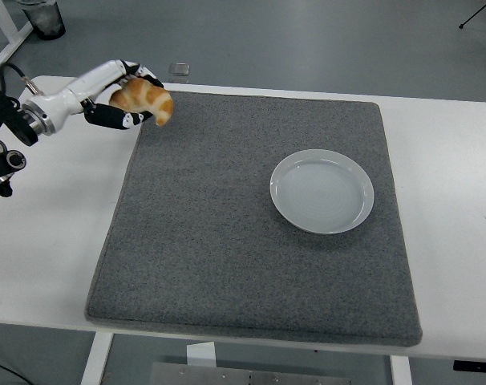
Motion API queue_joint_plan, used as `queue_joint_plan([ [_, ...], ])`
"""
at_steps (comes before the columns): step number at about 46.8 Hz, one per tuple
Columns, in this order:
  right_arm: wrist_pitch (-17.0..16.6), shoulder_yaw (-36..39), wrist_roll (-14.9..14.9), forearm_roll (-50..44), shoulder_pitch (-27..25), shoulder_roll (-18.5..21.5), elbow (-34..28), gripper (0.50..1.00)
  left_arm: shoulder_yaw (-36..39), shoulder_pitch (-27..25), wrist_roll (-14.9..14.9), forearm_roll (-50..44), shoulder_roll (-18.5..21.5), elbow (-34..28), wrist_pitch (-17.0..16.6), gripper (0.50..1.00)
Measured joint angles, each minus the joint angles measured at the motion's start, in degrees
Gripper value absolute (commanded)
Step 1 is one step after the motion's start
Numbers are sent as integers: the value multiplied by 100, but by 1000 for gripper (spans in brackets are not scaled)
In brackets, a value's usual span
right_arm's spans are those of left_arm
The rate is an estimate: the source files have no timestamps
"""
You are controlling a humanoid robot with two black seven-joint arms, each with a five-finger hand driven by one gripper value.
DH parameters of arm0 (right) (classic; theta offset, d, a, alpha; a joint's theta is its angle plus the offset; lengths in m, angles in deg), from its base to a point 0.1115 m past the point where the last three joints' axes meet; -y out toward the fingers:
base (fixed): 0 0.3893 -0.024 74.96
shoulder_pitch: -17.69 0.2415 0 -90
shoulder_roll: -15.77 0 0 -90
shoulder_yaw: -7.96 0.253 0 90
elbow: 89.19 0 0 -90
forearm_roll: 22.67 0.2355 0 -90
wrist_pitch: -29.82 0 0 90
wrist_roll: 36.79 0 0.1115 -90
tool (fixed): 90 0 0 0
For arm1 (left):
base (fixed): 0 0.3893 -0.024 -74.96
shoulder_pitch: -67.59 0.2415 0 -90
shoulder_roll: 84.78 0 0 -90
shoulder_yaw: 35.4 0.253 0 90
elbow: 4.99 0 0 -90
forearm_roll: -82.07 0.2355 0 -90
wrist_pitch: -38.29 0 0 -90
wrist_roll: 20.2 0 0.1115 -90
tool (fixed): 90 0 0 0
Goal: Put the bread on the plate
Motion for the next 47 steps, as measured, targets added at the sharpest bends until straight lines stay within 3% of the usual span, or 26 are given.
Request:
queue_joint_plan([
  [12, 0, 0, 1, 0, 11, 0, 0, 952, 43, -1035, -51, -5, -24, 274, 511, 500],
  [22, 9, 0, 0, 0, 32, 0, 0, 954, 326, -1820, -83, 106, -754, 286, 712, 500],
  [31, 6, 0, 10, 0, 37, 0, 0, 952, 884, -2194, -157, 101, -1978, 666, 692, 500],
  [41, 7, 0, 12, -1, 35, 0, 0, 952, 1287, -2006, -177, 95, -3956, 2448, 647, 500],
  [47, -20, 0, 10, -1, 35, 0, 5, 952, 1336, -1662, -176, 87, -4730, 3188, 631, 500],
])
